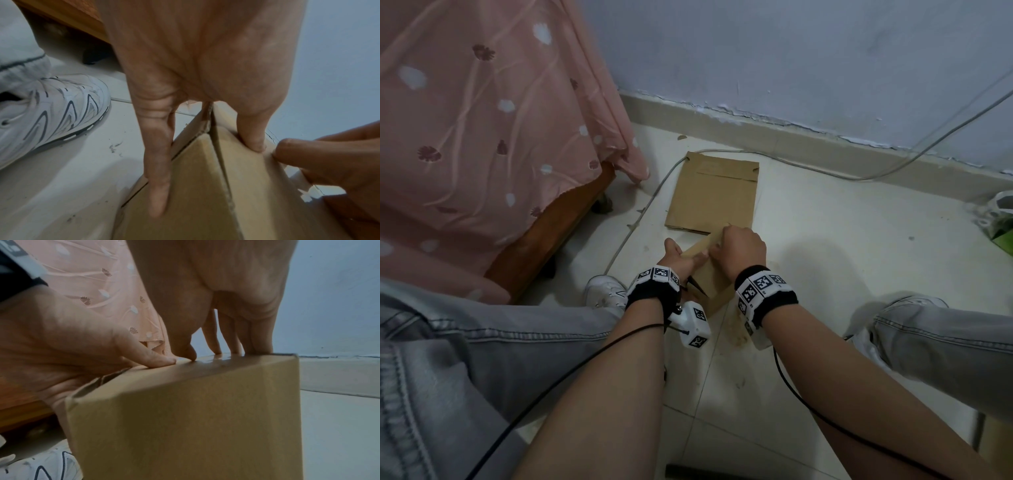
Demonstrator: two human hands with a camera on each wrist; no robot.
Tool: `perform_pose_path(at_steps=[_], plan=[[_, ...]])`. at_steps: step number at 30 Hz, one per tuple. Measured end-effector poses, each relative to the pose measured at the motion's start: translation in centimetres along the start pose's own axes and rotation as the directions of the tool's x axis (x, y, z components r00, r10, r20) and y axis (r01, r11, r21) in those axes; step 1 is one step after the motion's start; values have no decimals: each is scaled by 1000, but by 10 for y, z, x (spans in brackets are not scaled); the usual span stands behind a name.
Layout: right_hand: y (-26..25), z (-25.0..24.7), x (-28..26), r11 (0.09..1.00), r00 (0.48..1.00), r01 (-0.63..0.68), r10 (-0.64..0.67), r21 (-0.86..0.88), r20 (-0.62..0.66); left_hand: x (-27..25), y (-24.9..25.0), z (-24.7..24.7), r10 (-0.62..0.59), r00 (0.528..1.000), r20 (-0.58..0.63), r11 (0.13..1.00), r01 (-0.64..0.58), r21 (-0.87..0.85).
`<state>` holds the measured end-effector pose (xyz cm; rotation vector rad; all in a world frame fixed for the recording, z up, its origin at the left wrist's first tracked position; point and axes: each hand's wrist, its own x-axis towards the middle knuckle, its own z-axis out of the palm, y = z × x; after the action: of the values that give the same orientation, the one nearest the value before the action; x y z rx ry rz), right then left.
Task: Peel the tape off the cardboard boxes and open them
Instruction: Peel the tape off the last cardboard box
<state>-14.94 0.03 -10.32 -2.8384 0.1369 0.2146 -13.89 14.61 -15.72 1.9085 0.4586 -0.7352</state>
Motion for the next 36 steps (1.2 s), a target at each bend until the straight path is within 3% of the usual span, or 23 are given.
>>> perform_pose_path(at_steps=[10, 18, 21, 25, 36], plan=[[7, -8, 1, 996, 999, -36, 33, 84, 31, 7, -1, 1, -26, 1000, 16, 1000, 26, 1], [2, -7, 0, 999, 999, -39, 39, -1, -3, 3, 1, 1, -25, 1000, 12, 1000, 25, 0], [12, -10, 0, 996, 998, -60, 61, 70, -14, 9, -3, 1, -51, 999, 18, 999, 51, 11], [20, -21, 0, 984, 997, -26, 12, 176, 80, -4, 8, 1, -13, 1000, 13, 1000, 13, 12], [6, -11, 1, 1000, 1000, -2, 2, 20, 25, -6, 8, -1, -27, 1000, 15, 1000, 27, 15]])
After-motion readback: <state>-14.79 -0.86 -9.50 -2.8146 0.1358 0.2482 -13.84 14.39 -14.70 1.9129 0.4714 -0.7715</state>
